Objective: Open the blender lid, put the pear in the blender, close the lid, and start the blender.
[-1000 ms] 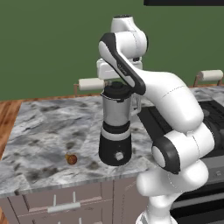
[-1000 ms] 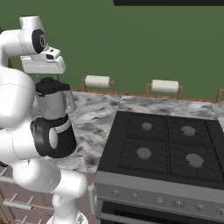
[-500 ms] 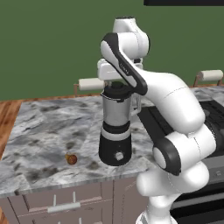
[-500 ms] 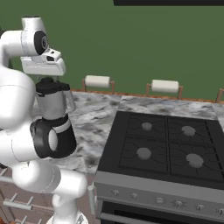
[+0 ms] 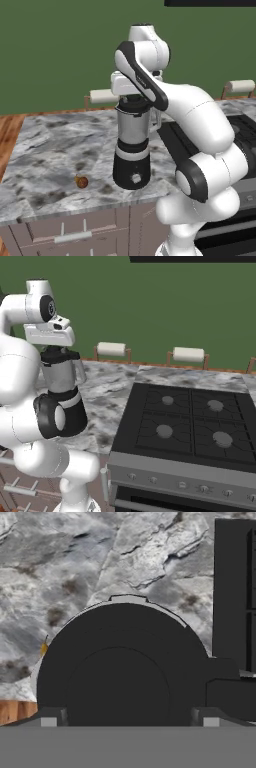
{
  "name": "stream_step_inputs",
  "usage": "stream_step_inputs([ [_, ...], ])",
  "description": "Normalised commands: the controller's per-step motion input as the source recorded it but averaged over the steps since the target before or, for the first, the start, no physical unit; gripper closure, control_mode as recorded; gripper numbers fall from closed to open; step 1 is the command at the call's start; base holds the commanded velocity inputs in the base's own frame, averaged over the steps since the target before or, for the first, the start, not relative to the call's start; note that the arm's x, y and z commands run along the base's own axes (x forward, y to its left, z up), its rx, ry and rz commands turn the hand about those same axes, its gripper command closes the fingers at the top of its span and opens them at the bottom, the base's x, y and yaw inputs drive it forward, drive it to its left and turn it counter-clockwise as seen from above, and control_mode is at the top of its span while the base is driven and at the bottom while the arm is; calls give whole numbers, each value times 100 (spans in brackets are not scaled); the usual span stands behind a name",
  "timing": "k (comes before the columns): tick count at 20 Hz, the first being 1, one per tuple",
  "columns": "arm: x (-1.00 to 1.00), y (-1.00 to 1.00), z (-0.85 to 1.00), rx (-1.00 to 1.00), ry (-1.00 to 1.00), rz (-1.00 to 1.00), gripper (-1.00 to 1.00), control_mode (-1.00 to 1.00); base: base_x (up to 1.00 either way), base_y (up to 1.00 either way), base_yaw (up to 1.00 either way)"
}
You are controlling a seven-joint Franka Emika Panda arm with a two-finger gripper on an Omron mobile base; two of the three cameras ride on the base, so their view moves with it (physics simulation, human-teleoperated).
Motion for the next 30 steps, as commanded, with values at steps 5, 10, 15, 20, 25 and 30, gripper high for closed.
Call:
stream_step_inputs([
  [5, 0, 9, -7, 0, 0, 0, 100, -100, 0, 0, 0],
  [10, 0, 8, 0, -3, 0, 0, 100, -100, 0, 0, 0],
  [15, 0, 0, 19, 0, 0, 0, 100, -100, 0, 0, 0],
  [20, -1, 0, 64, 0, -2, 0, 100, -100, 0, 0, 0],
  [25, 0, -16, 82, 0, -5, -3, 100, -100, 0, 0, 0],
  [30, -23, -59, 40, 1, -4, -6, 100, -100, 0, 0, 0],
])
